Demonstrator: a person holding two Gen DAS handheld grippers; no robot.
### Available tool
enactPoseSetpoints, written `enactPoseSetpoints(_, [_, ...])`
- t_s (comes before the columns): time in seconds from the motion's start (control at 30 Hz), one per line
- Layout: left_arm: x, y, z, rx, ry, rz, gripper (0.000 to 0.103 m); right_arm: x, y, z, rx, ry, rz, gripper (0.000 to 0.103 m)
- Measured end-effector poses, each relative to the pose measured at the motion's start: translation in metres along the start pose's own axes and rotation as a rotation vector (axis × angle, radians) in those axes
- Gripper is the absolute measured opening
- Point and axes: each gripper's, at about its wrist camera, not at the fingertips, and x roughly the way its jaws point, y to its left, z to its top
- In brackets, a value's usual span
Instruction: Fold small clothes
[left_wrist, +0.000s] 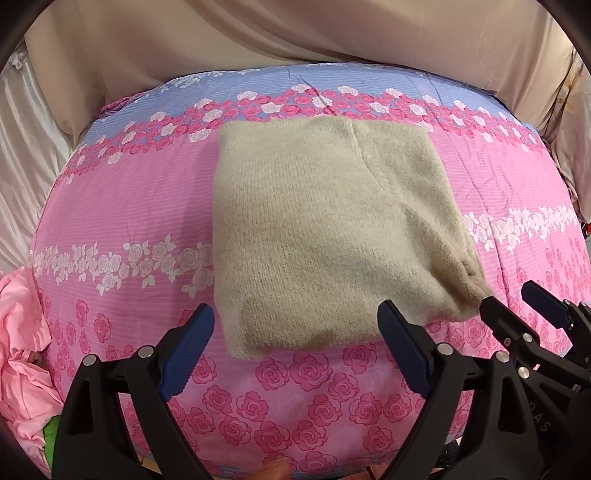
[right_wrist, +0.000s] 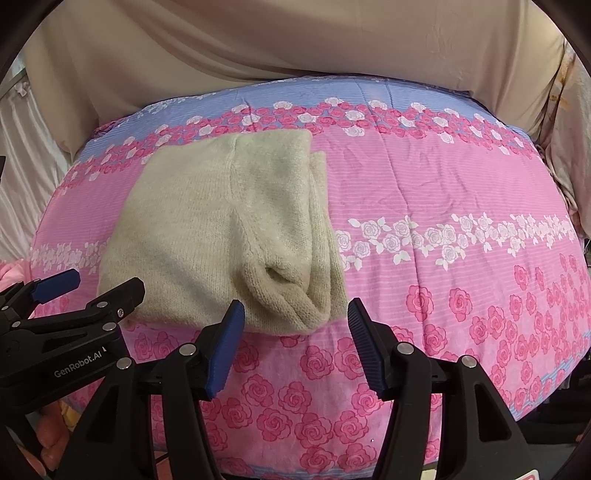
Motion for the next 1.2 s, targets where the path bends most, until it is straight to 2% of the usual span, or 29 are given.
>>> enactPoseSetpoints(0.83, [0.0039,0.0013,0.0027,0.01,-0.001,-0.005,0.085,0.0018,0.0039,0.0,0.003,0.003,-0.005,0.057])
enactPoseSetpoints(1.2, [0.0022,-0.001,0.0029,0.031,-0.005,-0.004,0.088,0.0034,0.0049,0.0019,-0.003,0.003,-0.004,0.057])
